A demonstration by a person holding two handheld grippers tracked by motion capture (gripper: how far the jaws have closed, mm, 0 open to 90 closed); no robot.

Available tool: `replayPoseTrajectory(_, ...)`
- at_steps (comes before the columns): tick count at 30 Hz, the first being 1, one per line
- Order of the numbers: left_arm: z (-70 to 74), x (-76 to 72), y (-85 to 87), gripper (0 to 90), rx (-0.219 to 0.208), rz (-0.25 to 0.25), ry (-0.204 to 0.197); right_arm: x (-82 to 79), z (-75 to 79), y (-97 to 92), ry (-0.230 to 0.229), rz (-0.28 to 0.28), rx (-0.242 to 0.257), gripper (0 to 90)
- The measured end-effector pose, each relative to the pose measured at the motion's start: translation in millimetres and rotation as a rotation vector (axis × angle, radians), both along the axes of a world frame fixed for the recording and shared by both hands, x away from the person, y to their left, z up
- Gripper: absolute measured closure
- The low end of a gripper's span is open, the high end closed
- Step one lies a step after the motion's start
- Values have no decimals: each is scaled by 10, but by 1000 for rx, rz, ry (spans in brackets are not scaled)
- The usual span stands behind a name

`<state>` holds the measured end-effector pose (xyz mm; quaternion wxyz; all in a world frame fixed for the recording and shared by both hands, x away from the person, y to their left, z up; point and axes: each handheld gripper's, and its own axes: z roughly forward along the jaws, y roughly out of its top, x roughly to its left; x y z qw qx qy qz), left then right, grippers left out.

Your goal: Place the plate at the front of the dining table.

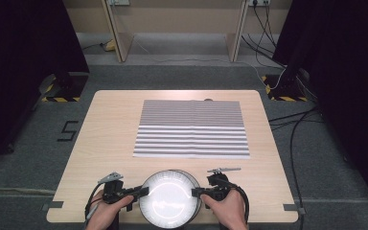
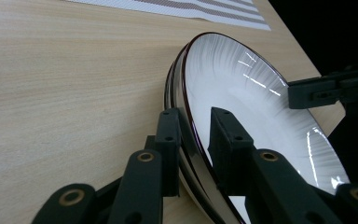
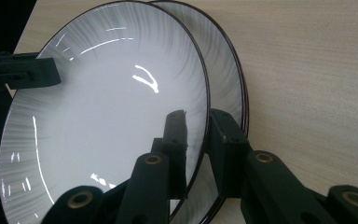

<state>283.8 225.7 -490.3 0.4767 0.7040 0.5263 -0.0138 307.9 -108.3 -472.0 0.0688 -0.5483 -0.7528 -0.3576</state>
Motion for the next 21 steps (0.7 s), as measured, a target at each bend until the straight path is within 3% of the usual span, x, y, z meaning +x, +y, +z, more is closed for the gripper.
replayPoseTrajectory(3, 8, -22, 28, 717, -9, 4, 8, -45, 21, -2, -1, -1, -3, 741)
replayPoseTrajectory(7, 24, -70, 72, 706, -21, 3, 16, -112, 91, -48, 59, 17, 9, 711)
replayPoseTrajectory(9, 31, -87, 80, 707, -22, -2, 16, -120, 93, -52, 63, 18, 13, 709)
replayPoseTrajectory(13, 24, -131, 90, 695, -46, -1, 45, -138, 71, -84, 93, -10, 53, 715)
replayPoseTrajectory(16, 37, -137, 96, 691, -41, 4, 48, -130, 51, -64, 113, -33, 68, 701)
replayPoseTrajectory(21, 35, -141, 105, 684, -46, 5, 58, -141, 17, 0, 107, -34, 53, 698)
